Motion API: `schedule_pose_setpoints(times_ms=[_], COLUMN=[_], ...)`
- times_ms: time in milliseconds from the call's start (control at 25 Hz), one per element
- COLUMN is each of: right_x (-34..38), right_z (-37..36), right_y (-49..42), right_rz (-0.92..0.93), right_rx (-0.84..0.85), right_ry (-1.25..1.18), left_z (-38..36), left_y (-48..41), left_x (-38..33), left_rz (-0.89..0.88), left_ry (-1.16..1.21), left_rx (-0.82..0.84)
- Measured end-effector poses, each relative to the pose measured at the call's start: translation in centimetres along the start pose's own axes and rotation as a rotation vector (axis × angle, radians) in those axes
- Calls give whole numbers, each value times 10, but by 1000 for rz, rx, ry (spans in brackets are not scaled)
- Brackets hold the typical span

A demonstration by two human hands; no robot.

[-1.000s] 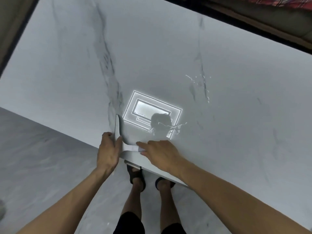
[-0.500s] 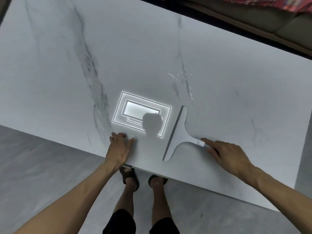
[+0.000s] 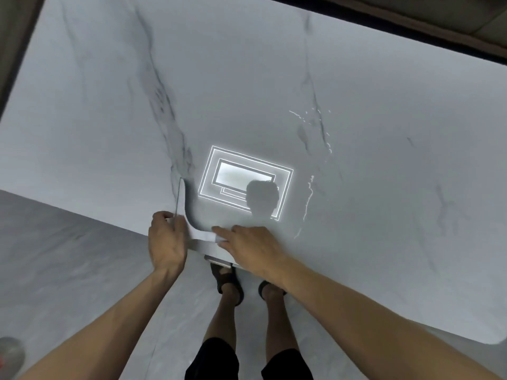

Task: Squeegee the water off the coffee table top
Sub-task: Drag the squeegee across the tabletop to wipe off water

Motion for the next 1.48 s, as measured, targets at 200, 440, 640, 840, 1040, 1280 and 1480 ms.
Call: schedule_pose_setpoints(times_ms=[200,440,640,840,1040,1280,1480], right_x=[18,-91,-175,-230,-198,-130,-204], right_z=[-12,11,41,79,85,27,66], right_y=[-39,61,182,253,226,130,176], right_rz=[46,-128,-269,-446,-334,23,-94], right_rx=[-16,-27,-26,-23,18,196,164], right_ry=[13,17,52,121,121,177,163], left_z=[-9,-55,-109,-134,-134,-132,-133], left_y=[-11,16,55,63,60,53,57], left_x=[27,-12,-53,-53,-54,-60,-59], left_rz=[60,-127,-224,-172,-158,-126,-77], left_ry=[8,-67,-187,-307,-394,-386,-451], left_rx=[183,412,576,655,667,677,714])
Point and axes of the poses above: each hand's wrist, its own y-axis away from the middle knuckle, its own z-axis out of the back of the hand, x = y × z, the point moved 10 cm from there along -y, towards the middle knuckle, and after that the axes turned 5 degrees about -y, right-handed, at the moved point
